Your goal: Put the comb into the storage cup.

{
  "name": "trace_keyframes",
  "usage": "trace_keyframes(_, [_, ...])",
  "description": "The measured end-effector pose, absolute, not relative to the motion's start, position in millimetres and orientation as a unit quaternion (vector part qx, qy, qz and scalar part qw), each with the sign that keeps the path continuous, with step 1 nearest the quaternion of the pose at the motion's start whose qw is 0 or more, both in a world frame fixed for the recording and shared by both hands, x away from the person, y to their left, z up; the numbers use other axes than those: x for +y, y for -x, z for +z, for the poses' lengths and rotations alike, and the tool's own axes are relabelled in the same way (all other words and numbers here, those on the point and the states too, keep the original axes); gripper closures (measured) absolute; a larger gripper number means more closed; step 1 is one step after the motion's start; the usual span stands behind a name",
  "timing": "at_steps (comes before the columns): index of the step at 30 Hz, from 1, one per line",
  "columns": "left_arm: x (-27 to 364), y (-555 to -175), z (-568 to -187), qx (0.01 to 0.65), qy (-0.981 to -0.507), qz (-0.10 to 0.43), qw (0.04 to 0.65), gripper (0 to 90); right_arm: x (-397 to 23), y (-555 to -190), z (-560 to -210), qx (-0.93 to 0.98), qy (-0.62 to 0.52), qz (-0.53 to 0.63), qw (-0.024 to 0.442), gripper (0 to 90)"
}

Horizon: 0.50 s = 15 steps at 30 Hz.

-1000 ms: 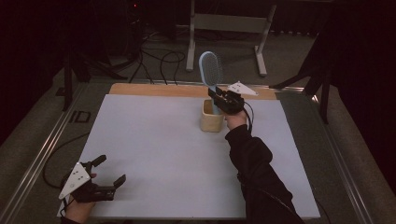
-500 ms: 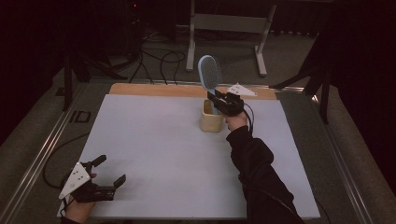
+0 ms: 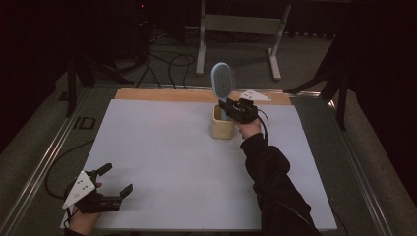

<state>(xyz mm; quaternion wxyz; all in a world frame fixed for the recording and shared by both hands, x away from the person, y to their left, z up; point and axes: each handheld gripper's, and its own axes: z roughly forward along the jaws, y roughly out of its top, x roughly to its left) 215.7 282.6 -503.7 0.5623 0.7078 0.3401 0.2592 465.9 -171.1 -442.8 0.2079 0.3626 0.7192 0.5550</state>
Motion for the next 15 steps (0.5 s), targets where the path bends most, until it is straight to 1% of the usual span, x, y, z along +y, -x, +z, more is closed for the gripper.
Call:
trace_keyframes(4, [282.3, -215.7, -503.7, 0.339, -0.709, 0.26, 0.561, 0.0, -168.9, -465.1, -443.7, 0.73, -0.355, 0.546, 0.206, 57.1])
trace_keyframes(7, [282.4, -215.5, -503.6, 0.339, -0.708, 0.26, 0.561, 0.0, -168.3, -464.9, -446.0, 0.734, -0.348, 0.548, 0.197, 40.0])
trace_keyframes(8, [282.5, -215.7, -503.7, 0.34, -0.708, 0.259, 0.562, 0.0, -168.1, -463.8, -445.9, 0.732, -0.351, 0.548, 0.202, 35.0])
trace_keyframes(10, [282.4, -215.8, -503.7, 0.339, -0.709, 0.26, 0.561, 0.0, -168.1, -463.1, -444.5, 0.73, -0.353, 0.548, 0.204, 20.9])
trace_keyframes(11, [282.2, -215.8, -503.7, 0.339, -0.709, 0.26, 0.561, 0.0, -168.0, -463.1, -443.9, 0.73, -0.354, 0.547, 0.204, 15.3])
trace_keyframes(13, [282.1, -215.8, -503.8, 0.339, -0.709, 0.26, 0.561, 0.0, -168.2, -462.9, -443.2, 0.734, -0.35, 0.548, 0.197, 9.3])
trace_keyframes(15, [282.2, -215.6, -503.7, 0.339, -0.709, 0.261, 0.561, 0.0, -168.9, -461.7, -442.6, 0.735, -0.344, 0.55, 0.199, 9.1])
